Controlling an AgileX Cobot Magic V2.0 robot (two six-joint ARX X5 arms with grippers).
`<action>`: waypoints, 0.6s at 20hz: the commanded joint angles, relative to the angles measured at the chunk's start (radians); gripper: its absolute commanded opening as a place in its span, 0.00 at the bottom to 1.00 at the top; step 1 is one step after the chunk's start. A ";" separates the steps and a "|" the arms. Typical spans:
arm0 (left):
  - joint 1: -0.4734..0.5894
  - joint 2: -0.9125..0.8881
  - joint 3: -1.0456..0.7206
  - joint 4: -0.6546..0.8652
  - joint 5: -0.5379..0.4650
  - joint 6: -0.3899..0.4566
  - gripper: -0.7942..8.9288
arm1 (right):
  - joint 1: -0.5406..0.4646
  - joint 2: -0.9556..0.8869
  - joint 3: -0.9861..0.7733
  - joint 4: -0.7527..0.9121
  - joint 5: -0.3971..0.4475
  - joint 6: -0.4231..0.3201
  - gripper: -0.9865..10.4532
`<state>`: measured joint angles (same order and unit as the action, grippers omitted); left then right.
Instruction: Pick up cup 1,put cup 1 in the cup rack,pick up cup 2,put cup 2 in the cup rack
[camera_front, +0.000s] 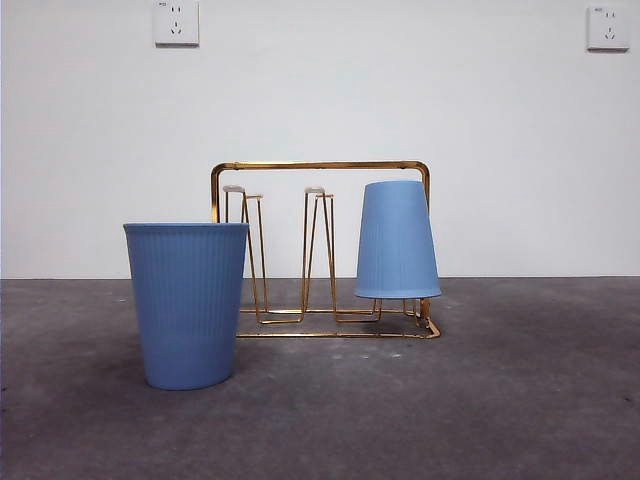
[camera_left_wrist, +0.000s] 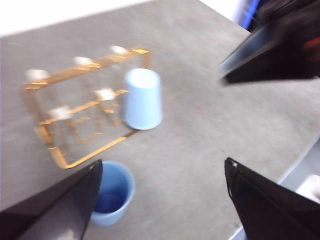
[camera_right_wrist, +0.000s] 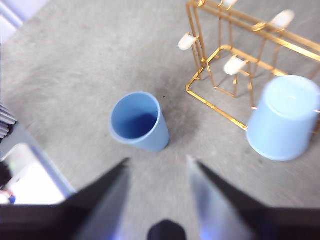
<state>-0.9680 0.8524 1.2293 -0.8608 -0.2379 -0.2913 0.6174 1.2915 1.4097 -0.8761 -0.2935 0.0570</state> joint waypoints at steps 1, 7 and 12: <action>-0.002 -0.066 -0.003 -0.040 -0.029 0.000 0.50 | 0.022 0.121 -0.006 0.056 -0.006 0.034 0.49; -0.002 -0.134 -0.003 -0.086 -0.033 -0.011 0.50 | 0.087 0.358 -0.006 0.211 0.000 0.097 0.50; -0.002 -0.126 -0.003 -0.116 -0.033 -0.009 0.50 | 0.138 0.476 -0.004 0.287 0.093 0.110 0.50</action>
<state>-0.9680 0.7273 1.2293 -0.9779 -0.2703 -0.2974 0.7551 1.7573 1.4097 -0.5938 -0.2062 0.1547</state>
